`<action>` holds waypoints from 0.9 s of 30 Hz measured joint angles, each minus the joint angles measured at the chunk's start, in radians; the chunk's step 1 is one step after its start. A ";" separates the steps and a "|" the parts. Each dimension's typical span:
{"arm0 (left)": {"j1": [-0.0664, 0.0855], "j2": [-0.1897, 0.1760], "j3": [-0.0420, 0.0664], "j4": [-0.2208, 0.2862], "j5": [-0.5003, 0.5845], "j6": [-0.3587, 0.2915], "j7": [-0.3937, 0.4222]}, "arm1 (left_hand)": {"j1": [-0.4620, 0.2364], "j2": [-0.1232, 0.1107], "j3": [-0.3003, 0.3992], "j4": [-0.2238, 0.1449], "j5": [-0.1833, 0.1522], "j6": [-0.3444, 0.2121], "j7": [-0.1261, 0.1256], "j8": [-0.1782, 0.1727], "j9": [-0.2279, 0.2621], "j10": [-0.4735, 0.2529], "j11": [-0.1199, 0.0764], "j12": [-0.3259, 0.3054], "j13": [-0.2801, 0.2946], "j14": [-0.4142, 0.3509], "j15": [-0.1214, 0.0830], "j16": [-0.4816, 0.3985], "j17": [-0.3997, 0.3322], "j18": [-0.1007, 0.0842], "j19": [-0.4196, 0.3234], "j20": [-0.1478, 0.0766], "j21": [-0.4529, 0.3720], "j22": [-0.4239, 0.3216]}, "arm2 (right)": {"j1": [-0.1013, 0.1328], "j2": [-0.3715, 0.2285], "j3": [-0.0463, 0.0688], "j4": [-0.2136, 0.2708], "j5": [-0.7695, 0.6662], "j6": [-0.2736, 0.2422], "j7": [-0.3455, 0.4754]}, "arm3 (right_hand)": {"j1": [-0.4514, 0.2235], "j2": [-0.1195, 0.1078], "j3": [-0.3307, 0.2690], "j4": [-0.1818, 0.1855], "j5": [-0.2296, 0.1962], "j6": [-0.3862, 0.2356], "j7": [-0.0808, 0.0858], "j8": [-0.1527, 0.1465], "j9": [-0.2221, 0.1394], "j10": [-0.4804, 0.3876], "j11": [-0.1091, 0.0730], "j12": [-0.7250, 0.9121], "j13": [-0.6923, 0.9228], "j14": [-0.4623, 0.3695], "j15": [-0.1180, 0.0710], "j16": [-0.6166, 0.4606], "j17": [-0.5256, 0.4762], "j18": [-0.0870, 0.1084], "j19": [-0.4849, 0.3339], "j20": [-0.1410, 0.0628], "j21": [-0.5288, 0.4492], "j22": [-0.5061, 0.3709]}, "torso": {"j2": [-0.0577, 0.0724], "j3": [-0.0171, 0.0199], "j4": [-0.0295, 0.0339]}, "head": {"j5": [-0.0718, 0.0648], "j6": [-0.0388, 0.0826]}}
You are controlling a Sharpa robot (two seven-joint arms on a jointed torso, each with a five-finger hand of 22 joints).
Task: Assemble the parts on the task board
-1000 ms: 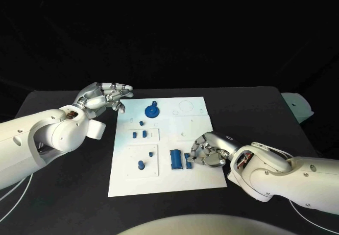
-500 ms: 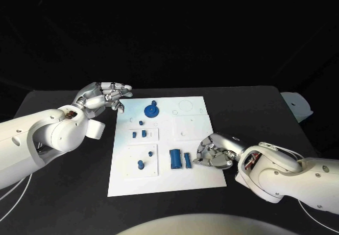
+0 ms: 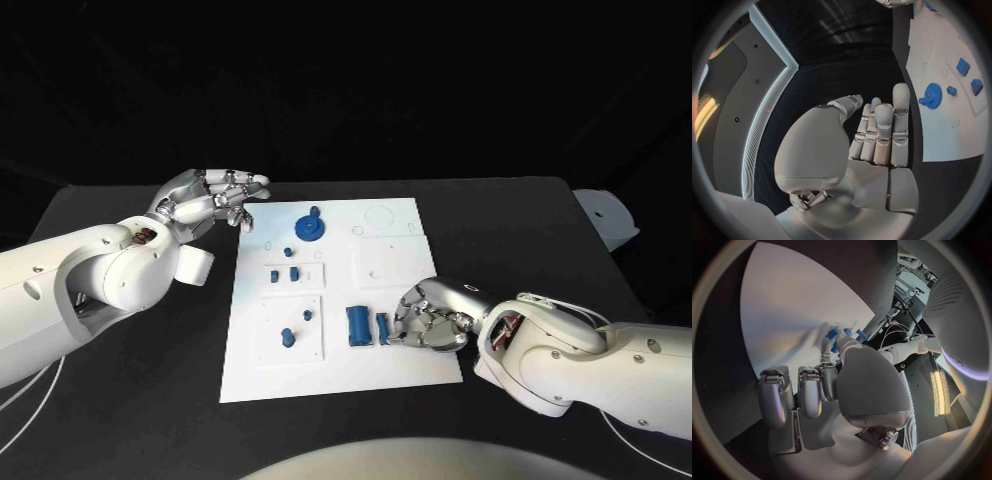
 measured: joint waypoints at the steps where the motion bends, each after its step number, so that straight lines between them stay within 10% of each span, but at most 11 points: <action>1: 0.000 0.000 0.000 0.000 0.000 0.000 0.000 | 0.000 0.000 0.000 0.000 0.000 0.000 0.000 0.000 0.000 0.000 0.000 0.000 0.000 0.000 0.000 0.000 0.000 0.000 0.000 0.000 0.000 0.000 | 0.000 0.002 0.000 -0.002 0.000 0.000 -0.001 | 0.000 0.000 -0.003 0.003 0.003 0.000 0.000 0.000 0.000 0.000 0.000 0.000 0.000 0.000 0.000 0.000 0.000 0.000 0.000 0.000 0.000 0.000 | 0.000 0.0000 0.0001 | 0.000 0.000; 27: 0.000 -0.001 0.000 0.001 0.000 0.001 0.000 | 0.000 0.000 0.000 0.000 0.000 0.000 0.000 0.000 0.000 0.000 0.000 0.000 0.000 0.000 0.000 0.000 0.000 0.000 0.000 0.000 0.000 0.000 | -0.002 0.054 0.000 -0.029 -0.053 0.015 -0.059 | 0.000 0.000 -0.006 0.000 0.007 0.003 -0.003 0.000 -0.003 -0.003 -0.003 0.004 0.000 0.000 0.000 0.000 0.001 0.000 0.000 0.000 0.000 0.001 | 0.000 0.0003 -0.0012 | 0.003 -0.005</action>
